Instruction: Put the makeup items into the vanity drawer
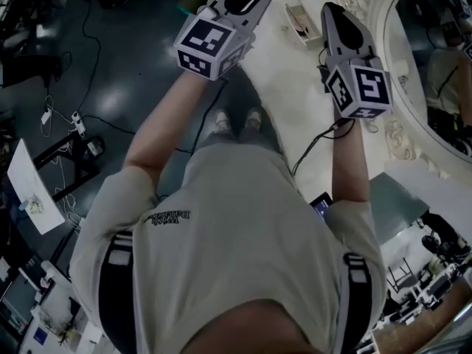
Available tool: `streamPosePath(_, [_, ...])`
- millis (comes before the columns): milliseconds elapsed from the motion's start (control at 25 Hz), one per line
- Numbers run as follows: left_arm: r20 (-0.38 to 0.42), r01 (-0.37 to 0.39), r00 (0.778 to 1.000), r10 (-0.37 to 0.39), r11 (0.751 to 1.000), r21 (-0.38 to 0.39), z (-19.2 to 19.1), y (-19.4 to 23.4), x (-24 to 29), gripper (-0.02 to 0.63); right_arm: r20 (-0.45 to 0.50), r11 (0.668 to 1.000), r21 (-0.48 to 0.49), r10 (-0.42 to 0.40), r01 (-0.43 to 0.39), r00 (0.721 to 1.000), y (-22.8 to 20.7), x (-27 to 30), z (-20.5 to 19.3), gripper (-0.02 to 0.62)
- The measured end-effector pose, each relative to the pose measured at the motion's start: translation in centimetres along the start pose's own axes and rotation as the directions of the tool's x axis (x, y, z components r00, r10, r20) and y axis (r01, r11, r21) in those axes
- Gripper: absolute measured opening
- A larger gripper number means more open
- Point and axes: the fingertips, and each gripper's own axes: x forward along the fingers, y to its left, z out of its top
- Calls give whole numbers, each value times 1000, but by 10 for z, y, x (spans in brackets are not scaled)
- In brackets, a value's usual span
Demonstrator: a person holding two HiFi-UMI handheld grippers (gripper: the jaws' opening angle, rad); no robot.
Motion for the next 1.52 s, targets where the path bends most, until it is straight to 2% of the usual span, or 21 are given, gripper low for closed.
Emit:
streamPosePath(240, [99,9,995,-11,1000,27,51,-22,-43,12,88,1000,10,18,-19,996,28,-39,39,8])
streamPosePath(480, [135,-3,991,-5,998,58,68,-42,-78,12,121,999,31,39,-43,992,55,-66,45,8])
streamPosePath(720, [121,-1,993,-5,998,55,57,-60,-101,12,117,994,55,90,-97,989,85,-83,41,6])
streamPosePath(880, [108,-14,994,10,999,39,46,-63,-112,12,118,992,39,118,-123,986,104,-90,41,6])
streamPosePath(1000, [101,-16,995,12,999,33,45,-65,-115,11,113,992,50,112,-118,987,107,-91,35,5])
streamPosePath(1240, [92,-18,996,14,999,43,43,-66,-116,12,111,986,141,69,-84,991,95,-92,25,3])
streamPosePath(1520, [81,-15,997,12,999,34,42,-65,-116,11,104,986,150,63,-78,993,93,-90,22,3])
